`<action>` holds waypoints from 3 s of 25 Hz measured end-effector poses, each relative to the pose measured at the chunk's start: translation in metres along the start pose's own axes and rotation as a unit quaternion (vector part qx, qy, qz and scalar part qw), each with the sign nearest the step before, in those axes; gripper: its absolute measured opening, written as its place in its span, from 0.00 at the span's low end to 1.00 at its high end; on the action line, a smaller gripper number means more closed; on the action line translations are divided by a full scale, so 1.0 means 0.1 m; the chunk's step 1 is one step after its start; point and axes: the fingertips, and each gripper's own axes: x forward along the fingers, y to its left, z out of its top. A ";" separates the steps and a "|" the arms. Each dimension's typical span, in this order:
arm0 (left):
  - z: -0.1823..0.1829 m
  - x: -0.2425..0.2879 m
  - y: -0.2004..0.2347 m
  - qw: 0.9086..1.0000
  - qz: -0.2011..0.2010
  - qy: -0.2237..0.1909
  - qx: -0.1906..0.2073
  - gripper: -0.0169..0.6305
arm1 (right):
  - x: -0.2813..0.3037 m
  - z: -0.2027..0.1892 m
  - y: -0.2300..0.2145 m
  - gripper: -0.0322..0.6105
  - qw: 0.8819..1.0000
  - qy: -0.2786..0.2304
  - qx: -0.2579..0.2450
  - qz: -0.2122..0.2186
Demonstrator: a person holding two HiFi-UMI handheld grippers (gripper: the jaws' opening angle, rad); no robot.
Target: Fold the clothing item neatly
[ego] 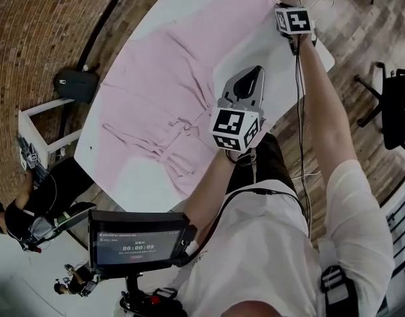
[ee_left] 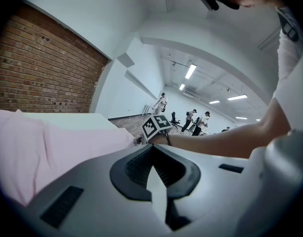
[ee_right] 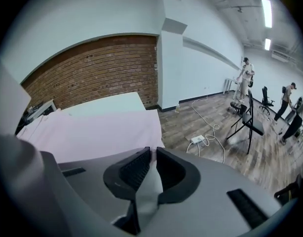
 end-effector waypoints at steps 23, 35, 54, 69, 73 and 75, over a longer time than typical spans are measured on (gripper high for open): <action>0.32 -1.34 0.48 0.977 0.182 -0.106 -0.020 0.03 | -1.55 1.26 2.88 0.12 0.903 -0.245 -0.269 0.231; 0.09 -2.58 0.95 0.940 0.301 -0.147 -0.061 0.03 | -1.80 0.58 5.05 0.12 0.837 -0.215 -0.340 0.372; -0.58 -3.94 1.79 0.909 0.379 -0.129 -0.113 0.03 | -1.59 -0.75 6.97 0.12 0.786 -0.140 -0.411 0.440; -0.56 -4.25 2.28 0.912 0.362 -0.145 -0.124 0.03 | -1.61 -1.06 6.97 0.31 0.757 -0.074 -0.385 0.523; -0.49 -4.16 2.42 0.918 0.352 -0.142 -0.117 0.03 | -1.52 -0.89 6.73 0.31 0.772 -0.070 -0.379 0.506; -0.47 -4.12 2.44 0.919 0.350 -0.140 -0.115 0.03 | -1.49 -0.85 6.61 0.31 0.777 -0.066 -0.384 0.494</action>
